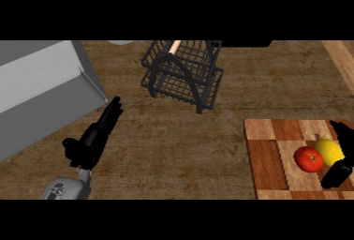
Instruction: Pick the lemon from the cutting board and place it in the tiered basket
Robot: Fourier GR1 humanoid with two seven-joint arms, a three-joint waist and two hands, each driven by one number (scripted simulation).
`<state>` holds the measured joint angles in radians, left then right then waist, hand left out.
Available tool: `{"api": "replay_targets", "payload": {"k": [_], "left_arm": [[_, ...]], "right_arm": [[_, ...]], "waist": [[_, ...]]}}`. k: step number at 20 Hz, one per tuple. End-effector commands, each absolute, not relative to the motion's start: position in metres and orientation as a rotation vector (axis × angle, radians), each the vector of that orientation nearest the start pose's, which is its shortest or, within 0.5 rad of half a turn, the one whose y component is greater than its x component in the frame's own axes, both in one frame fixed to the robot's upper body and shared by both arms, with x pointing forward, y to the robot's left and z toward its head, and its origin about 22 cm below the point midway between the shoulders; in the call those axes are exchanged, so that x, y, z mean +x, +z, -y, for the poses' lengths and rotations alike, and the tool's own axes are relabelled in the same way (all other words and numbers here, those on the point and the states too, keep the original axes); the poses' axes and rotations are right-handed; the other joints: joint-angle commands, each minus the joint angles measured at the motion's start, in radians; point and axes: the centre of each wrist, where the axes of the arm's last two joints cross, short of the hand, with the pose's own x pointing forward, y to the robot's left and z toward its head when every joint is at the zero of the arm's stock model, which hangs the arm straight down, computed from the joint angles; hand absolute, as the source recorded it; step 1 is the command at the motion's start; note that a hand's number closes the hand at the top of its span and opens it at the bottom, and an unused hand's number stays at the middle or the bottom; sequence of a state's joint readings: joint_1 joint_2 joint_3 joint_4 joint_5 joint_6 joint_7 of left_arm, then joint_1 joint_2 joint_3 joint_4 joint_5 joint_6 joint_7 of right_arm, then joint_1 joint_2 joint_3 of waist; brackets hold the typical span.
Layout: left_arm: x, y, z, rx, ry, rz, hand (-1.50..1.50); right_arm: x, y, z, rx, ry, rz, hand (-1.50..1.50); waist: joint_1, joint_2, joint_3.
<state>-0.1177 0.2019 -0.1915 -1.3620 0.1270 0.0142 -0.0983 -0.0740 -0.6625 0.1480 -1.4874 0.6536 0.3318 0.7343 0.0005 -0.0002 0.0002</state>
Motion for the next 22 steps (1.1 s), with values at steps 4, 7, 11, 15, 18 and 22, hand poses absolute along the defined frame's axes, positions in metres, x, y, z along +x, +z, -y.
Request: {"api": "replay_targets", "payload": {"k": [4, 7, 11, 15, 18, 22], "left_arm": [[0.26, -0.012, -0.229, -0.066, -0.234, 1.538, 0.0], [0.269, -0.02, -0.23, -0.077, -0.216, 1.531, 0.0], [0.271, -0.025, -0.236, -0.08, -0.222, 1.512, 0.0], [0.253, -0.022, -0.243, -0.081, -0.244, 1.527, 0.0], [0.283, -0.004, -0.237, -0.083, -0.228, 1.534, 0.0], [0.267, -0.033, -0.231, -0.103, -0.246, 1.538, 0.0]], "right_arm": [[0.265, 0.045, 0.367, -1.018, 0.918, 0.482, -1.5], [0.264, 0.032, 0.368, -0.998, 0.939, 0.466, -1.5], [0.25, 0.015, 0.362, -0.981, 0.92, 0.506, -1.5], [0.259, 0.012, 0.375, -1.001, 0.902, 0.695, 1.5], [0.268, 0.006, 0.36, -0.997, 0.917, 0.737, 1.5], [0.276, 0.025, 0.355, -1.029, 0.94, 0.739, 1.5]], "waist": [[0.002, 0.0, 0.0], [0.0, 0.0, 0.0], [-0.003, 0.0, 0.0], [0.003, 0.0, 0.0], [0.0, 0.001, 0.0], [-0.001, 0.0, 0.0]]}}
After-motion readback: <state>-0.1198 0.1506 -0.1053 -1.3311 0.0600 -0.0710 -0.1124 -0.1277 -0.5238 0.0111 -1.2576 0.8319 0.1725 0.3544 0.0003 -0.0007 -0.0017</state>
